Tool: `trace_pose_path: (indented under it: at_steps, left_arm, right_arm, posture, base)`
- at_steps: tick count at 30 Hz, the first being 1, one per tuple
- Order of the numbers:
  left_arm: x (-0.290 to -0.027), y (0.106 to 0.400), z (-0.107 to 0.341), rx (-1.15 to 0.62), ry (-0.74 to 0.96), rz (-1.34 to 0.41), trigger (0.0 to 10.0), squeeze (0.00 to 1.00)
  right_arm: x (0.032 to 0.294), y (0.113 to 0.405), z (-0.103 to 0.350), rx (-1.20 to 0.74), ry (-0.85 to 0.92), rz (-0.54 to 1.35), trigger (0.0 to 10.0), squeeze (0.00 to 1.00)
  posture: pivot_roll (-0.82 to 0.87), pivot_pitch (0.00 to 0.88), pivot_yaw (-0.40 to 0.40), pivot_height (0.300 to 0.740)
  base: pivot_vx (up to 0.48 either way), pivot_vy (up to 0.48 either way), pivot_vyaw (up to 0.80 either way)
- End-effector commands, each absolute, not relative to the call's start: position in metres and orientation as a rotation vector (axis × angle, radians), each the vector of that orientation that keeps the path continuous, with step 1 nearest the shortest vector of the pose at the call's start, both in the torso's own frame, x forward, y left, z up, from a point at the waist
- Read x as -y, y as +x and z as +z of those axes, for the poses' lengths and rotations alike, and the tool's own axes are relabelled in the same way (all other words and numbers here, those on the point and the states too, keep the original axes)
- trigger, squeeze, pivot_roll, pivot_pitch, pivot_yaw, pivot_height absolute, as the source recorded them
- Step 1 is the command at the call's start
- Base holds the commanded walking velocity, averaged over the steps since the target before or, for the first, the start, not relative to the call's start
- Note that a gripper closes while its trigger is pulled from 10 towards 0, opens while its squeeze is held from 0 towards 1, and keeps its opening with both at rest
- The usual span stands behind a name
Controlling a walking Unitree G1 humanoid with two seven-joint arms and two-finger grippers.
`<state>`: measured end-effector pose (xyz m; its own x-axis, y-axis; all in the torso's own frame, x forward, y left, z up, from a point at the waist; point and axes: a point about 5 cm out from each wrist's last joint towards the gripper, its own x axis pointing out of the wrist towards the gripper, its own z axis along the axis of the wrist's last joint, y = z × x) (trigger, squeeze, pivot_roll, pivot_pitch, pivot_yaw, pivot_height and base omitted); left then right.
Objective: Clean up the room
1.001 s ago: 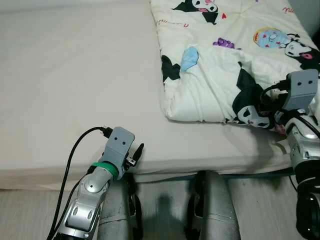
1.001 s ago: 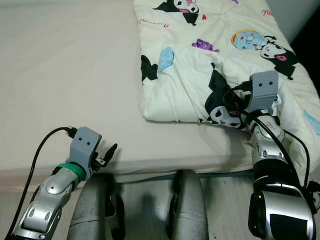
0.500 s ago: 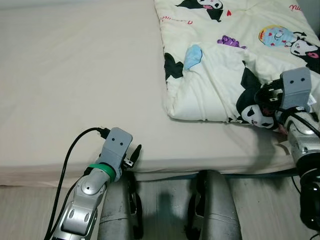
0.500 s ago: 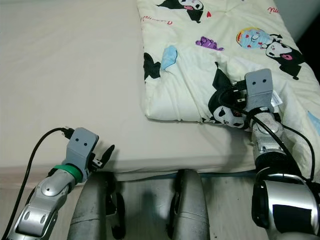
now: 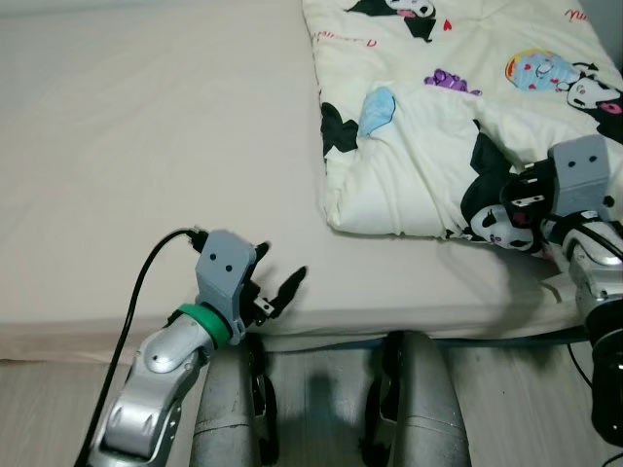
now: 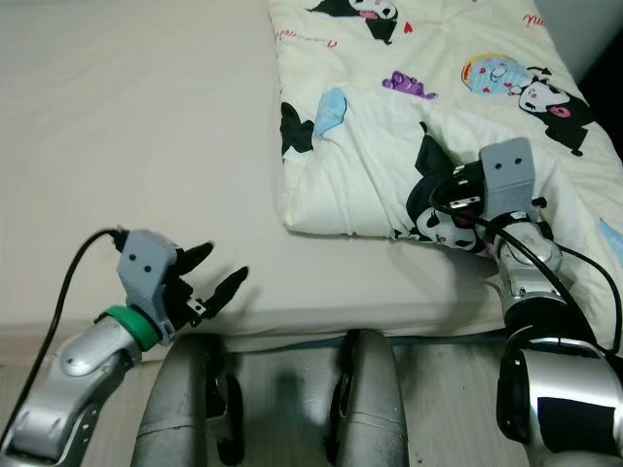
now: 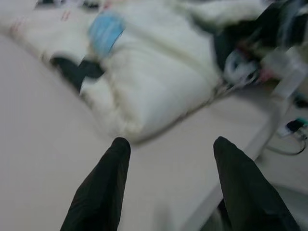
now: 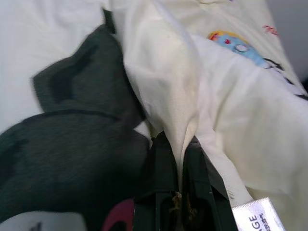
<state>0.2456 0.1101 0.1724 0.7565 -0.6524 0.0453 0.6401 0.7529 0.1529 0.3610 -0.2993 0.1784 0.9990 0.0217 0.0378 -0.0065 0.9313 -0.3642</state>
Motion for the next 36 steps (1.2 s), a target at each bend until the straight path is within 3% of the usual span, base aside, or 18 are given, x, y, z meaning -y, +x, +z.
trace_pose_path:
  at_steps: [1,10,11,12,13,16,18,24,27,32,33,36]
  left_arm:
    - [-0.105,0.240,0.178,0.109,0.131,-0.773,10.0,0.00]
    - [-0.100,0.236,0.189,0.132,0.106,-0.823,10.0,0.00]
    - [-0.099,0.236,0.193,0.132,0.080,-0.833,10.0,0.00]
    - [-0.099,0.236,0.193,0.132,0.080,-0.833,10.0,0.00]
    - [-0.099,0.236,0.195,0.128,0.057,-0.841,10.0,0.00]
    - [-0.099,0.236,0.195,0.124,0.039,-0.846,10.0,0.00]
    - [-0.097,0.237,0.198,0.125,0.009,-0.862,10.0,0.00]
    - [-0.094,0.237,0.202,0.130,-0.022,-0.877,10.0,0.00]
    - [-0.093,0.241,0.207,0.140,-0.054,-0.864,10.0,0.00]
    - [-0.094,0.244,0.208,0.139,-0.065,-0.840,10.0,0.00]
    - [-0.095,0.246,0.209,0.139,-0.064,-0.821,10.0,0.00]
    - [-0.096,0.248,0.209,0.142,-0.063,-0.792,10.0,0.00]
  right_arm:
    - [0.289,0.361,0.170,0.033,-0.361,0.095,0.0,0.00]
    - [0.277,0.355,0.156,0.011,-0.362,0.229,0.0,0.00]
    - [0.264,0.343,0.141,-0.004,-0.351,0.363,0.0,0.00]
    - [0.264,0.343,0.141,-0.004,-0.351,0.363,0.0,0.00]
    - [0.248,0.324,0.130,-0.012,-0.307,0.516,0.0,0.00]
    - [0.232,0.305,0.124,-0.022,-0.252,0.651,0.0,0.00]
    - [0.207,0.272,0.122,-0.058,-0.157,0.851,0.0,0.00]
    - [0.193,0.252,0.121,-0.101,-0.104,0.990,0.0,0.00]
    - [0.168,0.224,0.118,-0.180,-0.038,1.227,0.0,0.00]
    - [0.161,0.212,0.113,-0.243,-0.044,1.329,0.0,0.00]
    - [0.161,0.209,0.113,-0.262,-0.052,1.345,10.0,0.00]
    - [0.160,0.207,0.118,-0.270,-0.036,1.364,10.0,0.00]
  posture:
    - [0.10,0.203,0.091,0.595]
    - [0.09,0.201,0.075,0.595]
    - [0.08,0.205,0.070,0.595]
    - [0.08,0.205,0.070,0.595]
    - [0.06,0.210,0.067,0.595]
    - [0.05,0.213,0.066,0.595]
    - [0.04,0.214,0.065,0.595]
    - [0.03,0.214,0.062,0.595]
    - [0.03,0.211,0.060,0.595]
    - [0.02,0.210,0.055,0.595]
    - [0.03,0.210,0.054,0.595]
    - [0.02,0.207,0.053,0.595]
  base:
    - [0.000,0.000,0.00]
    - [0.000,0.000,0.00]
    - [0.000,0.000,0.00]
    - [0.000,0.000,0.00]
    - [0.000,0.000,0.00]
    - [0.000,0.000,0.00]
    - [0.000,0.000,0.00]
    - [0.000,0.000,0.00]
    - [0.000,0.000,0.00]
    - [0.000,0.000,0.00]
    - [0.000,0.000,0.00]
    - [0.000,0.000,0.00]
